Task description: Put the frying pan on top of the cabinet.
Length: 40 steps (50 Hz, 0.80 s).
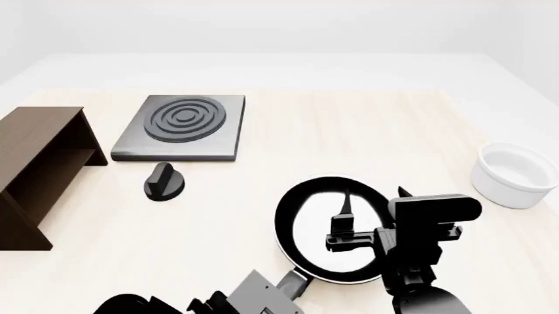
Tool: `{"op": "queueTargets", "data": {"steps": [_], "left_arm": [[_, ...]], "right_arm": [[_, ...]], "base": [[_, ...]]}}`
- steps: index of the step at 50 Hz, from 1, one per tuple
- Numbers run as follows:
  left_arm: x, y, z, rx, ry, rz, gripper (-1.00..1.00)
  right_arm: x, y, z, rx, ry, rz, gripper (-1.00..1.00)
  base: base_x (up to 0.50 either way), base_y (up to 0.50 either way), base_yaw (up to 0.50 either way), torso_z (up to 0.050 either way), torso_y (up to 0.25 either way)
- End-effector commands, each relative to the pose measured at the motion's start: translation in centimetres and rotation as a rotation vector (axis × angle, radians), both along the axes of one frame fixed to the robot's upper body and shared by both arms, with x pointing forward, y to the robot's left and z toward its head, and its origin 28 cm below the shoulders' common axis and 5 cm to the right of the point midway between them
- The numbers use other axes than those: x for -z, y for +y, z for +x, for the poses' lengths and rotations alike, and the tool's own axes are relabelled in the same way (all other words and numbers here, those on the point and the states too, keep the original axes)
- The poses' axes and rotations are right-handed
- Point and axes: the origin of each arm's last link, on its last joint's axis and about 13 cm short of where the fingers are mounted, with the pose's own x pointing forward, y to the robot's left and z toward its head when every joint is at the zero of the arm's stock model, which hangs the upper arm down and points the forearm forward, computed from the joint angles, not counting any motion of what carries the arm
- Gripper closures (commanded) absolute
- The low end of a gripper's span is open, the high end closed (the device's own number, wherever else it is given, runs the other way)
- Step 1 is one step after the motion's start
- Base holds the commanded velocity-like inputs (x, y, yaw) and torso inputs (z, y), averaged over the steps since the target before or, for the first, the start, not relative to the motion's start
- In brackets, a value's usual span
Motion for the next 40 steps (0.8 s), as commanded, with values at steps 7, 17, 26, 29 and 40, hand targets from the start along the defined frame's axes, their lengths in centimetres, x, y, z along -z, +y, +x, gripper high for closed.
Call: {"op": "queueTargets", "data": {"steps": [7, 17, 26, 29, 40], "left_arm": [[0.7, 0.0, 0.2, -0.013, -0.01, 0.017, 1.0], [0.6, 0.1, 0.3, -0.018, -0.016, 0.019, 1.0], [-0.3, 1.1, 0.8, -0.059, -0.044, 0.016, 1.0], [-0.5, 1.3, 0.9, -0.074, -0.058, 0.021, 1.0], [-2.8, 3.7, 2.3, -0.213, -0.134, -0.007, 1.0]], "right_arm": [[0.0, 0.0, 0.0, 0.0, 0.0, -0.002, -1.0], [0.0, 0.1, 0.0, -0.001, 0.0, -0.003, -1.0], [0.0, 0.0, 0.1, 0.001, 0.0, 0.0, -1.0], [0.0, 0.0, 0.0, 0.002, -0.001, 0.001, -1.0], [0.0, 0.0, 0.0, 0.005, -0.001, 0.003, -1.0]], "base": [[0.0, 0.0, 0.0, 0.0, 0.0], [0.0, 0.0, 0.0, 0.0, 0.0], [0.0, 0.0, 0.0, 0.0, 0.0], [0.0, 0.0, 0.0, 0.0, 0.0], [0.0, 0.0, 0.0, 0.0, 0.001]]}}
